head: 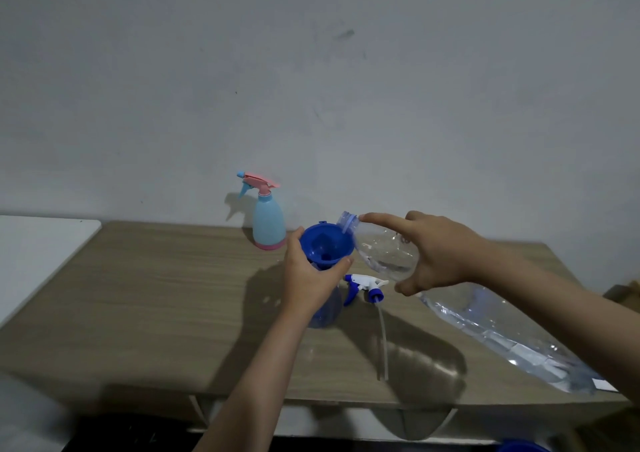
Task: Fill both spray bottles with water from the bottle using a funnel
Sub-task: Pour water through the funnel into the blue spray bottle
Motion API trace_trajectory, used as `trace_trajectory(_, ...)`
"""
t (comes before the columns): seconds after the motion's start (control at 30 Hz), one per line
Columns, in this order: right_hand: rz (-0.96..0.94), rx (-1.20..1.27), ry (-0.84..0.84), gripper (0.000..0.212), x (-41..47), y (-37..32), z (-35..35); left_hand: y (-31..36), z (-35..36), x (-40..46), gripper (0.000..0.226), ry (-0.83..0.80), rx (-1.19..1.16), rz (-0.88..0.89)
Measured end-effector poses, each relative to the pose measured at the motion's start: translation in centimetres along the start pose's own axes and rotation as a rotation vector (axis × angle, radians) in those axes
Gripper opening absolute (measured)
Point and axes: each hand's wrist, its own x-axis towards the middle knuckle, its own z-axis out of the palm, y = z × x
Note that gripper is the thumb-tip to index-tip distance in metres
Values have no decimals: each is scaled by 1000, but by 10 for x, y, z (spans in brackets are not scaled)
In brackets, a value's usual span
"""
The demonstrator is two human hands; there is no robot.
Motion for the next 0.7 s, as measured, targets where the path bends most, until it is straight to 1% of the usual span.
trace_trajectory(0.3,12,-66,-68,110,0,-1,-6,0,-4,2,90,-36,34,-28)
trace_trajectory(0.47,12,-115,-105,110,1,-2,-12,3,-6,2,77,-34,19,-18)
trace_trajectory(0.7,17,-155,-142,111,2,-6,-16,7,-8,2,75,-31,30,-19)
